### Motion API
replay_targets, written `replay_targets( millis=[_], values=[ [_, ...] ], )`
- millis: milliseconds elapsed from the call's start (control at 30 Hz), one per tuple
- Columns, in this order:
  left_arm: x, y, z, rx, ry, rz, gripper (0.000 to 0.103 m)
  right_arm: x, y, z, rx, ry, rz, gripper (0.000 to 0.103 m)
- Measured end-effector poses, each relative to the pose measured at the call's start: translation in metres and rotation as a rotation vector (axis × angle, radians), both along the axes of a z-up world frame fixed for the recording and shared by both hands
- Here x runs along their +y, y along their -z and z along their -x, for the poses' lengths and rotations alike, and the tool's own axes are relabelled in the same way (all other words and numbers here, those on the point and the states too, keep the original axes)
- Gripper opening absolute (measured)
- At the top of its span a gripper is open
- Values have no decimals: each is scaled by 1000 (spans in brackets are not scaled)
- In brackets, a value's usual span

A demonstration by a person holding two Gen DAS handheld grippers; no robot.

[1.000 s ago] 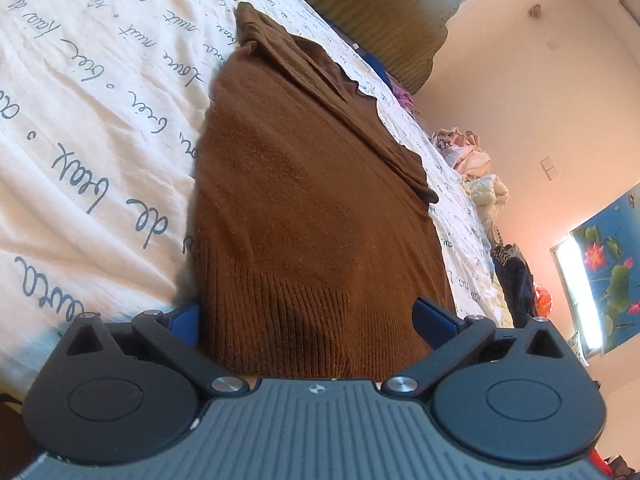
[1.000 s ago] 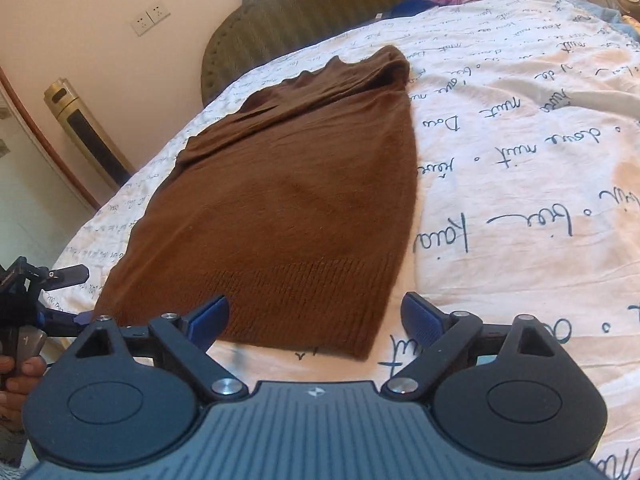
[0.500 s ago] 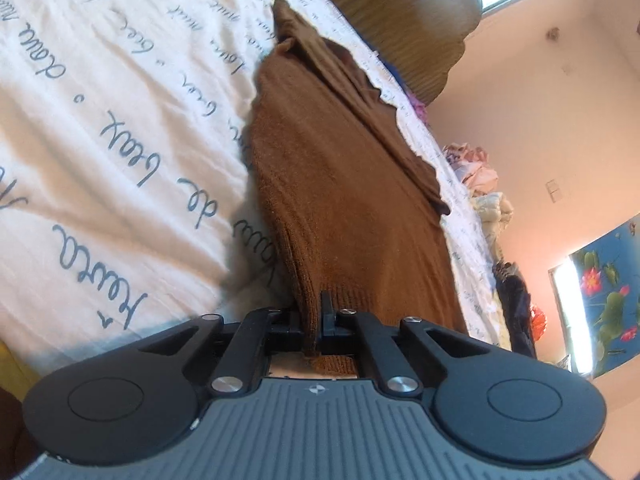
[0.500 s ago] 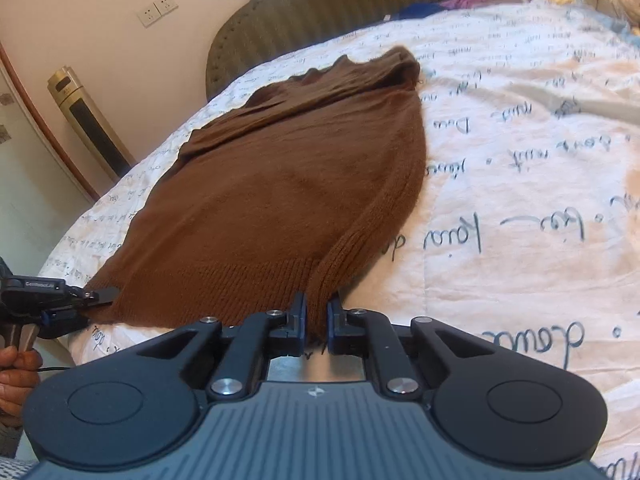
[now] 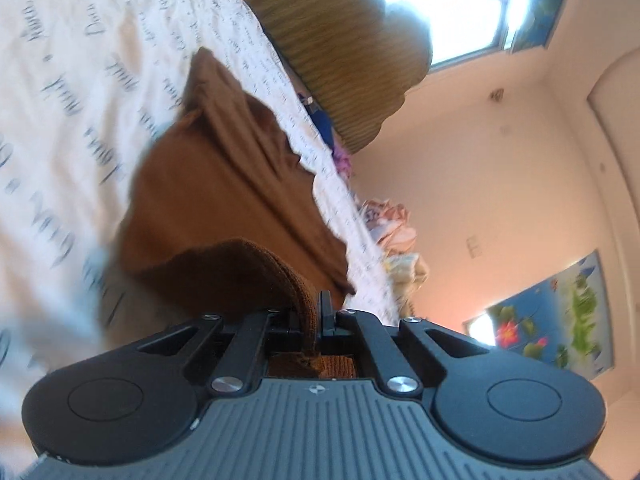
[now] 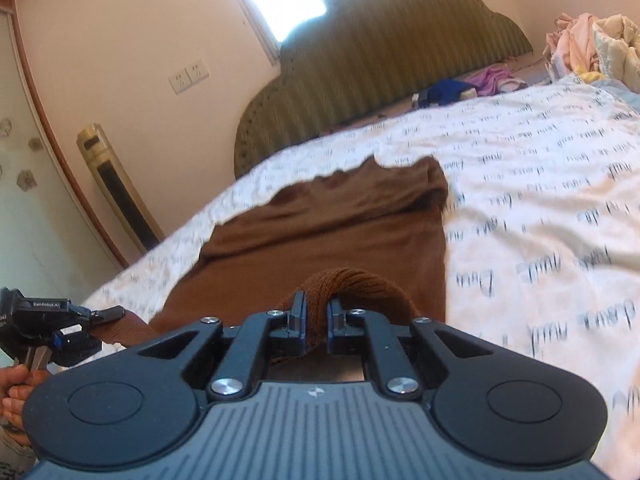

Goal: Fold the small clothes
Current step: 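Lift the hem and fold it toward the collar with both grippers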

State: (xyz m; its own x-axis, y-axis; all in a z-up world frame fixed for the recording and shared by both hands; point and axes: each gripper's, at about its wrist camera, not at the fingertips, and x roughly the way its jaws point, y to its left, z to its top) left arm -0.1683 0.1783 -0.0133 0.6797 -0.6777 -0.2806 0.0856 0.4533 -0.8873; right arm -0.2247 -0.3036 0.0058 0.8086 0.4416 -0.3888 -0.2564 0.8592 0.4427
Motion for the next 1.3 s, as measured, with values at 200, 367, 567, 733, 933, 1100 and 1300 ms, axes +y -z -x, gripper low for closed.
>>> replay_targets(
  millis=[200, 367, 567, 733, 933, 1100, 1300],
  values=[
    [7, -20, -83, -29, -62, -70, 5, -30, -10, -96, 33, -14, -155, 8],
    [4, -15, -154, -22, -98, -120, 5, -37, 4, -188, 127, -15, -229, 8],
    [1, -4, -224, 19, -120, -150, 5, -31, 21, -274, 214, 2, -271, 8],
    [3, 0, -264, 32, -129, -160, 5, -36, 33, -322, 277, 31, -295, 8],
    [-2, 15, -299, 95, -137, -193, 5, -32, 40, -363, 315, 68, -269, 9],
    [2, 46, -332, 169, -145, -193, 18, -16, 50, -392, 334, 92, -136, 21],
    [7, -6, -289, 11, -219, -329, 102, -6, 13, -343, 179, 113, 74, 79]
  ],
)
